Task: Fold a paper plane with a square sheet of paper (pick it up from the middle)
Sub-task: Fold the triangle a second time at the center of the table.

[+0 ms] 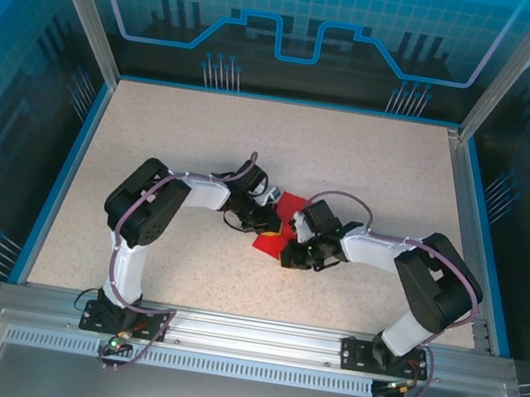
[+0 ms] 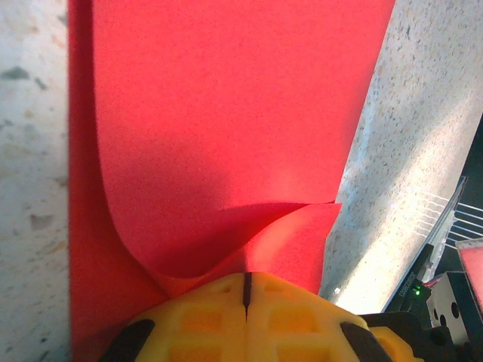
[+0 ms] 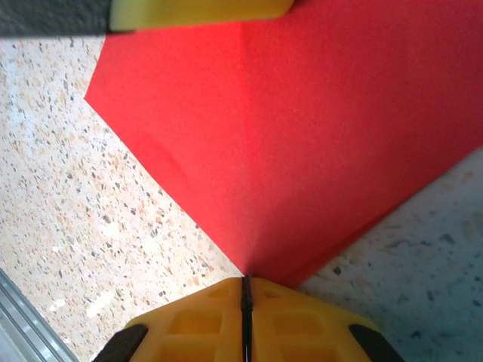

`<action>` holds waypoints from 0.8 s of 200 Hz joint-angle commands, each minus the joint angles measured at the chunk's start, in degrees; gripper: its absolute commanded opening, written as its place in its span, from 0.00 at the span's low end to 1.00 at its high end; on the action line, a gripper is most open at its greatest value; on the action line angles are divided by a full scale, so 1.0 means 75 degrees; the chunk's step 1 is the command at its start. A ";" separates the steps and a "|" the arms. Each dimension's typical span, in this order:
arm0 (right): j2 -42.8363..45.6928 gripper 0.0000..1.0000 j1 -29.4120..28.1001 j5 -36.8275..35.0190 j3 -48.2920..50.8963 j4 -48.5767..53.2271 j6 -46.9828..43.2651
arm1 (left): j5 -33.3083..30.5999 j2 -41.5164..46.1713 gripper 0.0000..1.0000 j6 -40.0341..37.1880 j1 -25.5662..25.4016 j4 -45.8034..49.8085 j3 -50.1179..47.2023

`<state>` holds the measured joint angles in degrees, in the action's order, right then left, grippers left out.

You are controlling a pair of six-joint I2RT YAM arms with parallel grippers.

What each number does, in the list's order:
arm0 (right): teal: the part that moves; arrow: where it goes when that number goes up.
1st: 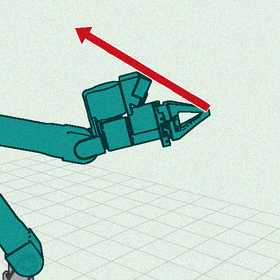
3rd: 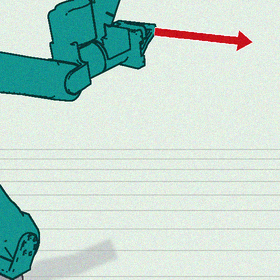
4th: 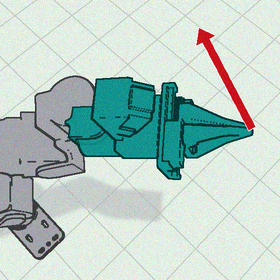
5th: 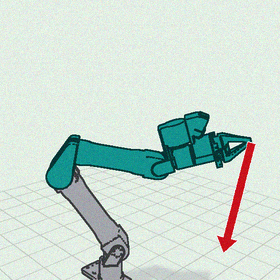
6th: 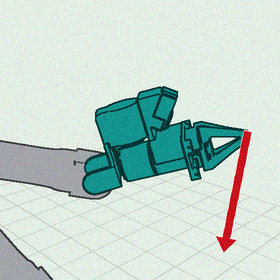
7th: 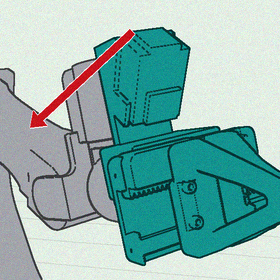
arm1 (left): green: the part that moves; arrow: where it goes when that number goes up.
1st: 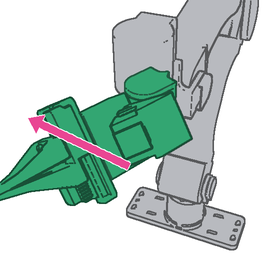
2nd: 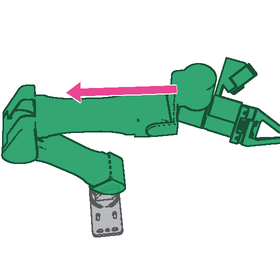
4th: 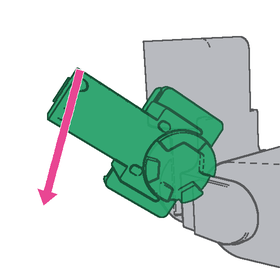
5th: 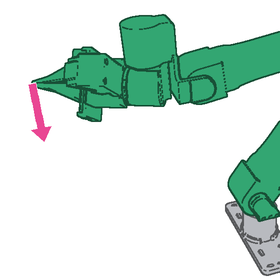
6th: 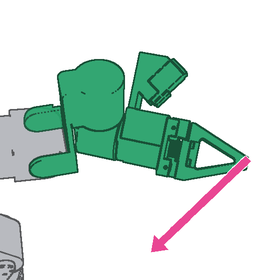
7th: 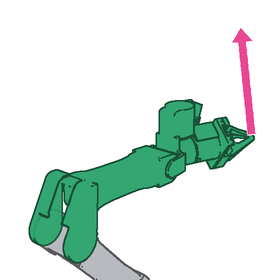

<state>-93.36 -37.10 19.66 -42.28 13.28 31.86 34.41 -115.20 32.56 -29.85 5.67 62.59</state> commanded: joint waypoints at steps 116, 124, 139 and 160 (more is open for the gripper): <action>-0.0411 0.09 0.0495 0.0849 -0.0487 -0.0864 0.1057 | -0.1413 -0.0707 0.05 -0.0345 0.0210 0.1362 -0.0281; -0.0557 0.09 0.0497 0.0842 -0.0529 -0.0868 0.1008 | -0.1388 -0.0697 0.05 -0.0342 0.0212 0.1357 -0.0282; -0.0742 0.09 0.0482 0.0785 -0.0561 -0.0784 0.0891 | -0.1358 -0.0686 0.06 -0.0341 0.0207 0.1340 -0.0294; -0.0792 0.09 0.0488 0.0622 -0.0558 -0.0530 0.0691 | -0.1334 -0.0665 0.07 -0.0345 0.0207 0.1338 -0.0273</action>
<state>-98.59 -33.69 24.49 -45.47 7.55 38.79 35.03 -115.55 31.33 -29.67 6.83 63.31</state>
